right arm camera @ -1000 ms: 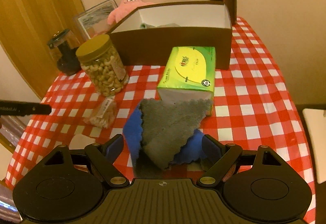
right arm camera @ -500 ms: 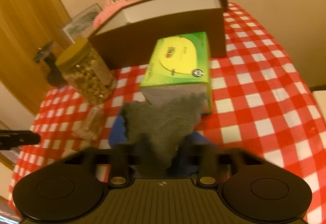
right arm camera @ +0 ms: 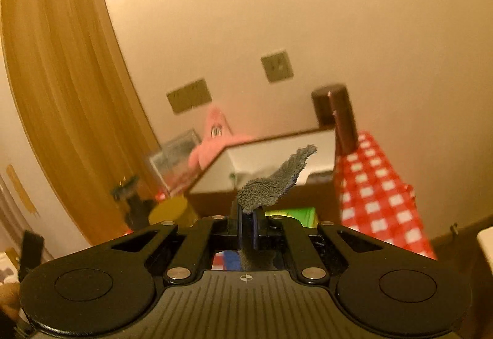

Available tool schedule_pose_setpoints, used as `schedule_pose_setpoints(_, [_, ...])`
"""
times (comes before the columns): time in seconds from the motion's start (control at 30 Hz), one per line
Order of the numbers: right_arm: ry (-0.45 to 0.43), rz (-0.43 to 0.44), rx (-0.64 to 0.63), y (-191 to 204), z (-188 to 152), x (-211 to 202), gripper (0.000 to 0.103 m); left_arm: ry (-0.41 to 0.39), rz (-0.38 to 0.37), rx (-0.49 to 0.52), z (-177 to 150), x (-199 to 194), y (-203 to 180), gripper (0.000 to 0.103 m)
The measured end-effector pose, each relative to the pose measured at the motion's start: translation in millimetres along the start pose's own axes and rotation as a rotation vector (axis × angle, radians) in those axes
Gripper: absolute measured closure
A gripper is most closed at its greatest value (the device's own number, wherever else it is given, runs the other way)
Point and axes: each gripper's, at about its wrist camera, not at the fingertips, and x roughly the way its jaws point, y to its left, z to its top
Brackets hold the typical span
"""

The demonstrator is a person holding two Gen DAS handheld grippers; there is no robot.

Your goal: Organize soft objects

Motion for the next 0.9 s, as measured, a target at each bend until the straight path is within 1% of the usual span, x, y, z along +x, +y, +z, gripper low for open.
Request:
schedule_pose_setpoints(0.07, [-0.016,-0.011,-0.001,-3,5,-11,0.097,-0.002,-0.003,0.004,0,0,-2,0.051])
schedule_pose_setpoints(0.13, [-0.013,-0.023,0.002,-7,5,-18,0.097,-0.003,-0.005,0.01,0,0,-3,0.051])
schedule_pose_setpoints(0.3, [0.067,-0.059,0.044,-19,-9,-22,0.097,0.004,-0.002,0.024,-7,-6,-2,0.051])
schedule_pose_setpoints(0.4, [0.112,-0.042,0.114,-31,-20,-30,0.097,0.015,0.005,0.028,-13,-9,1,0.051])
schedule_pose_setpoints(0.5, [0.184,0.014,0.199,-46,-29,-35,0.097,0.028,0.01,0.024,-20,-12,4,0.051])
schedule_pose_setpoints(0.57, [0.266,0.074,0.234,-51,-36,-33,0.097,0.035,0.011,0.021,-24,-12,5,0.051])
schedule_pose_setpoints(0.6, [0.29,0.081,0.233,-50,-41,-33,0.097,0.038,0.01,0.021,-26,-13,5,0.051])
schedule_pose_setpoints(0.67, [0.37,0.126,0.239,-48,-52,-30,0.097,0.042,0.007,0.021,-30,-15,5,0.051])
schedule_pose_setpoints(0.8, [0.497,0.196,0.234,-40,-76,-29,0.097,0.052,0.0,0.029,-35,-16,3,0.051])
schedule_pose_setpoints(0.87, [0.542,0.21,0.246,-40,-86,-25,0.097,0.057,-0.003,0.032,-37,-15,1,0.051])
schedule_pose_setpoints(0.9, [0.547,0.202,0.255,-42,-89,-23,0.097,0.061,-0.005,0.031,-38,-14,0,0.051])
